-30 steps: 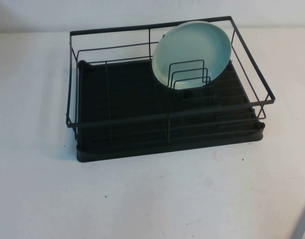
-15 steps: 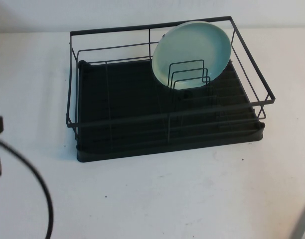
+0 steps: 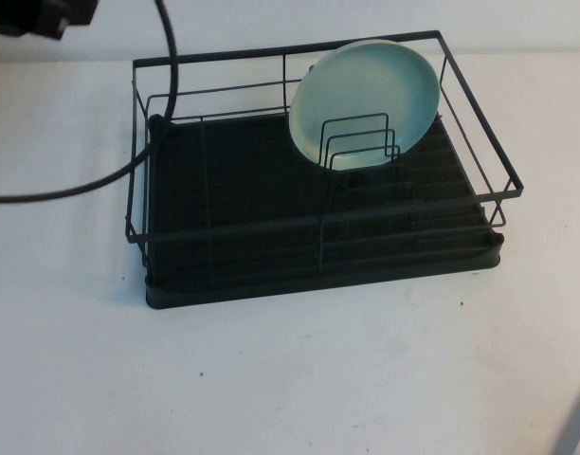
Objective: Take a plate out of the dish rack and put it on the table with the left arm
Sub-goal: Grasp the plate from the shelf
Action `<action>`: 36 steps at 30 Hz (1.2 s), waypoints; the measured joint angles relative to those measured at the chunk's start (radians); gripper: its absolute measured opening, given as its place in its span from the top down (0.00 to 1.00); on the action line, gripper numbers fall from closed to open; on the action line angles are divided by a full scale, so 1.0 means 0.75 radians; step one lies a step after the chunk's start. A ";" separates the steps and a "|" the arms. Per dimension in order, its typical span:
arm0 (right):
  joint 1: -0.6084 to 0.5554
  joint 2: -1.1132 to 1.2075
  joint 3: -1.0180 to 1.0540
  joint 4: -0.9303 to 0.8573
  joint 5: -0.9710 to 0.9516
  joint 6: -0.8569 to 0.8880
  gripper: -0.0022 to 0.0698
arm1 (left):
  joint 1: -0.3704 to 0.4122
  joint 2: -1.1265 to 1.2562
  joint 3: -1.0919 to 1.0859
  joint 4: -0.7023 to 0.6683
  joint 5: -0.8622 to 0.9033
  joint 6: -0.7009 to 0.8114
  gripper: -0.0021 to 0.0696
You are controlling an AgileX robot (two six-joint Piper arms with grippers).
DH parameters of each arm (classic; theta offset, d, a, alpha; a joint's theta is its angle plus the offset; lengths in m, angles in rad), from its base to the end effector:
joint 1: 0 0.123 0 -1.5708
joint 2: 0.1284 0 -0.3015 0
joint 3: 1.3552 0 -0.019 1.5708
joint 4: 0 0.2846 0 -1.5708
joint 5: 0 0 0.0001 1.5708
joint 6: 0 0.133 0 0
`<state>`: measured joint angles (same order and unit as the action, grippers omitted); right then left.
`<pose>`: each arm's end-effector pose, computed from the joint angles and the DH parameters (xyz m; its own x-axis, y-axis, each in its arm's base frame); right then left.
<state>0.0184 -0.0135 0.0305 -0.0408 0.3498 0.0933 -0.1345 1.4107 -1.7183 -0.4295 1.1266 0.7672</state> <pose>0.1109 0.0002 0.1597 -0.2755 0.0499 -0.9600 0.0102 0.9987 0.0490 0.3307 -0.0952 0.4725 -0.3099 0.5488 -0.7764 0.6886 0.6926 0.2147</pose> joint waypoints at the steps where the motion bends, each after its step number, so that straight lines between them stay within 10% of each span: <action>1: 0.000 0.000 0.000 0.000 0.000 0.000 1.00 | -0.003 0.043 -0.036 -0.031 0.000 0.032 0.84; 9: 0.000 0.000 0.000 0.000 0.000 0.000 1.00 | -0.179 0.291 -0.189 -0.206 -0.282 0.320 0.29; 19: 0.000 0.000 0.000 0.000 0.000 0.000 1.00 | -0.402 0.563 -0.189 -0.256 -0.673 0.506 0.23; 36: 0.000 0.000 0.000 0.000 0.000 0.000 1.00 | -0.411 0.831 -0.189 -0.590 -0.776 0.609 0.23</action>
<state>0.0184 -0.0135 0.0305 -0.0408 0.3498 0.0933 -0.4429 2.0343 -1.8598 -0.8718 0.5442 1.2239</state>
